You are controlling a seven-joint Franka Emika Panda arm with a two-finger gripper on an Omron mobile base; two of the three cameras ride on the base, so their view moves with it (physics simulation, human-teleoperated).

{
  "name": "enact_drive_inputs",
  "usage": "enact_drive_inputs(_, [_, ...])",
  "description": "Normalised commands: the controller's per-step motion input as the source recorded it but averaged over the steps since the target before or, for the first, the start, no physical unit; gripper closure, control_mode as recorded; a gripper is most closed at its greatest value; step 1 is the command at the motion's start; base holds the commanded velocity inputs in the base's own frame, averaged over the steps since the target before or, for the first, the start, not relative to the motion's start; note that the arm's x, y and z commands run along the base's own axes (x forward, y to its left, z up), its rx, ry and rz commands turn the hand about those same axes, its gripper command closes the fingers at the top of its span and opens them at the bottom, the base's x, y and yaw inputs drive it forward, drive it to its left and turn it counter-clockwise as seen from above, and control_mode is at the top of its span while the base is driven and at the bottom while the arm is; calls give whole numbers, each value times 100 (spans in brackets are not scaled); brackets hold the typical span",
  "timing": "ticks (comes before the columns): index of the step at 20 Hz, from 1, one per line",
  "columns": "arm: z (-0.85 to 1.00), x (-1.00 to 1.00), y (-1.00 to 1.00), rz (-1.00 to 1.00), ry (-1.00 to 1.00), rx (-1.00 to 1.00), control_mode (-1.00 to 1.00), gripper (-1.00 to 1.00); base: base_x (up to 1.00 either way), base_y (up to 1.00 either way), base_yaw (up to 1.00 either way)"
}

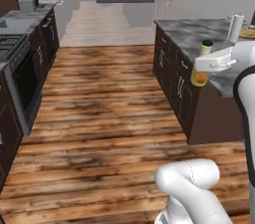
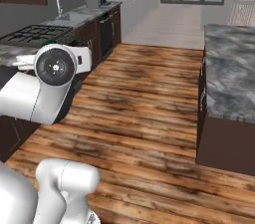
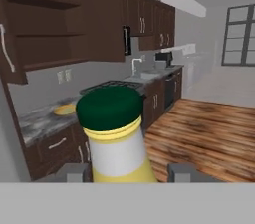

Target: Move the hot dog bun to the plate on the dining table and place the condiment next to that plate. Then navigate to the fridge and take the sausage and place it on the plate as well.

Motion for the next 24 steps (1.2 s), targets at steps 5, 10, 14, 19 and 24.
enact_drive_inputs(5, [0, 0, 0, 0, 0, 0, 100, 100, 7, -100, 2])
enact_drive_inputs(10, [0, 0, 0, 0, 0, 0, 100, 100, 9, -100, 21])
enact_drive_inputs(14, [0, 0, 0, 0, 0, 0, 100, 100, 6, -100, 27])
enact_drive_inputs(19, [0, 0, 0, 0, 0, 0, 100, 100, 5, -100, 24])
enact_drive_inputs(24, [0, 0, 0, 0, 0, 0, 100, 100, 10, -100, 17])
